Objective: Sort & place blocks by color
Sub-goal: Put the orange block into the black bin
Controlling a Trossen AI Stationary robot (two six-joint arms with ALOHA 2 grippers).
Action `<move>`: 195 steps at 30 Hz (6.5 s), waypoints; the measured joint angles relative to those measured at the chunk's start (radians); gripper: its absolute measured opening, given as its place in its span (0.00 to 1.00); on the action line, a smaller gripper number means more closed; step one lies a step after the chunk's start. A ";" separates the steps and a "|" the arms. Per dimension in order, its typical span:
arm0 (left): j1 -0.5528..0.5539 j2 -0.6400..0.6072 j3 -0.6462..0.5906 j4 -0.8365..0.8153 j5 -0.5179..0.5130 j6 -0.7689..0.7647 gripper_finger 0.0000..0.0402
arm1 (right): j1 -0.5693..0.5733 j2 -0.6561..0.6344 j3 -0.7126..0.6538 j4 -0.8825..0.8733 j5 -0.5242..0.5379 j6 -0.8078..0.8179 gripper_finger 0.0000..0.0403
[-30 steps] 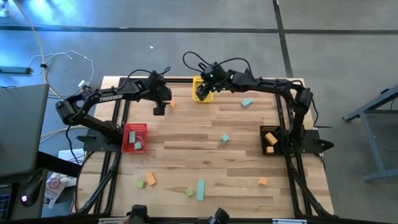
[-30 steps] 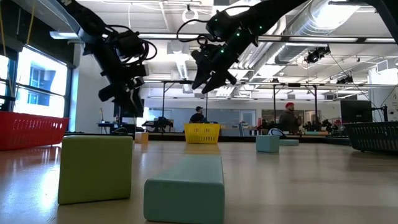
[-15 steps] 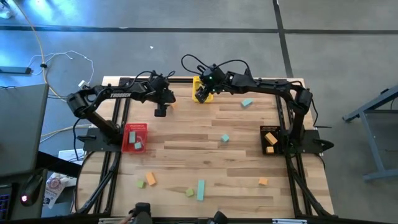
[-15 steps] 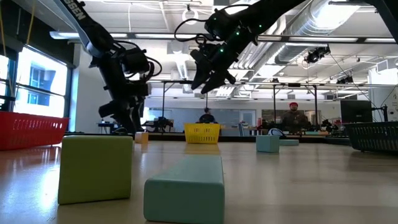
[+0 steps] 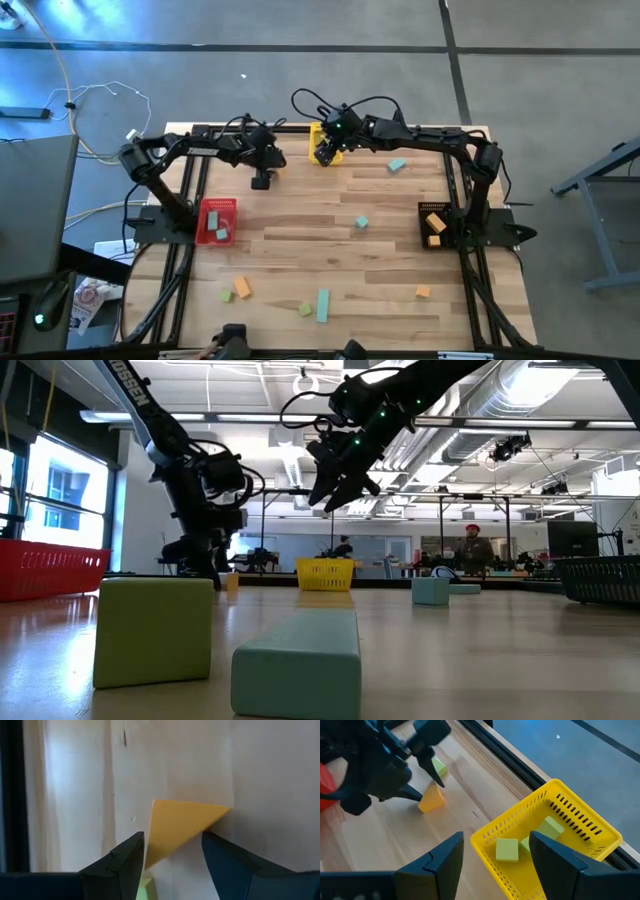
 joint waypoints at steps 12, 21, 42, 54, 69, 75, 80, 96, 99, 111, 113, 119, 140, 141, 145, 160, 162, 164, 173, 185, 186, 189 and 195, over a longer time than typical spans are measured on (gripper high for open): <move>0.000 0.027 0.003 0.052 0.044 -0.024 0.47 | 0.000 0.000 0.000 0.000 0.000 -0.002 0.52; -0.002 0.028 0.001 0.052 0.074 -0.034 0.36 | 0.000 0.000 0.000 0.000 0.000 -0.002 0.52; -0.003 0.030 -0.001 0.070 0.213 -0.159 0.07 | 0.025 0.000 0.000 -0.038 -0.051 -0.008 0.52; -0.022 0.030 -0.001 0.127 0.325 -0.285 0.06 | 0.142 0.000 0.000 -0.118 -0.075 -0.110 0.52; -0.185 0.030 -0.001 0.279 0.376 -0.425 0.06 | 0.348 0.000 0.000 -0.150 0.220 -0.230 0.52; -0.258 0.029 -0.001 0.369 0.374 -0.479 0.06 | 0.408 0.001 0.000 -0.210 0.305 -0.201 0.52; -0.313 0.029 0.000 0.443 0.362 -0.515 0.06 | 0.460 0.000 0.000 -0.309 0.353 -0.114 0.52; -0.484 0.029 0.000 0.615 0.340 -0.592 0.06 | 0.548 0.001 0.000 -0.364 0.474 0.076 0.52; -0.519 0.029 0.000 0.639 0.289 -0.592 0.06 | 0.550 0.001 0.000 -0.389 0.469 0.105 0.52; -0.606 0.029 -0.001 0.666 0.156 -0.563 0.06 | 0.552 0.000 0.002 -0.405 0.399 0.137 0.41; -0.613 0.030 -0.001 0.672 0.148 -0.556 0.06 | 0.552 0.000 0.002 -0.403 0.385 0.132 0.36; -0.625 0.031 -0.002 0.680 0.138 -0.560 0.06 | 0.552 -0.001 0.002 -0.402 0.369 0.129 0.24; -0.636 0.029 0.001 0.650 0.079 -0.607 0.19 | 0.557 0.001 0.001 -0.428 0.364 0.227 0.24; -0.636 0.028 0.002 0.648 0.080 -0.608 0.21 | 0.557 0.002 0.001 -0.436 0.368 0.232 0.24; -0.636 0.026 0.004 0.628 0.077 -0.611 0.31 | 0.557 0.003 0.000 -0.485 0.391 0.275 0.24; -0.635 0.026 0.003 0.434 0.049 -0.685 0.43 | 0.619 0.003 -0.001 -0.806 0.512 0.535 0.24; -0.635 0.026 0.002 0.416 0.047 -0.703 0.43 | 0.630 0.003 -0.001 -0.840 0.536 0.582 0.24; -0.635 0.026 0.002 0.394 0.047 -0.704 0.43 | 0.639 0.003 -0.001 -0.873 0.543 0.625 0.24; -0.663 0.027 0.001 0.343 -0.059 -0.708 0.41 | 0.671 0.003 -0.001 -1.051 0.539 0.814 0.24; -0.663 0.028 0.001 0.337 -0.165 -0.734 0.41 | 0.769 -0.001 -0.001 -1.216 0.557 1.041 0.24; -0.663 0.028 0.001 0.337 -0.166 -0.735 0.41 | 0.776 -0.002 -0.001 -1.216 0.568 1.054 0.24; -0.663 0.028 0.000 0.336 -0.164 -0.749 0.41 | 0.799 -0.002 -0.001 -1.216 0.596 1.081 0.24; -0.663 0.028 0.000 0.325 -0.160 -0.749 0.41 | 0.829 -0.002 -0.001 -1.216 0.639 1.082 0.24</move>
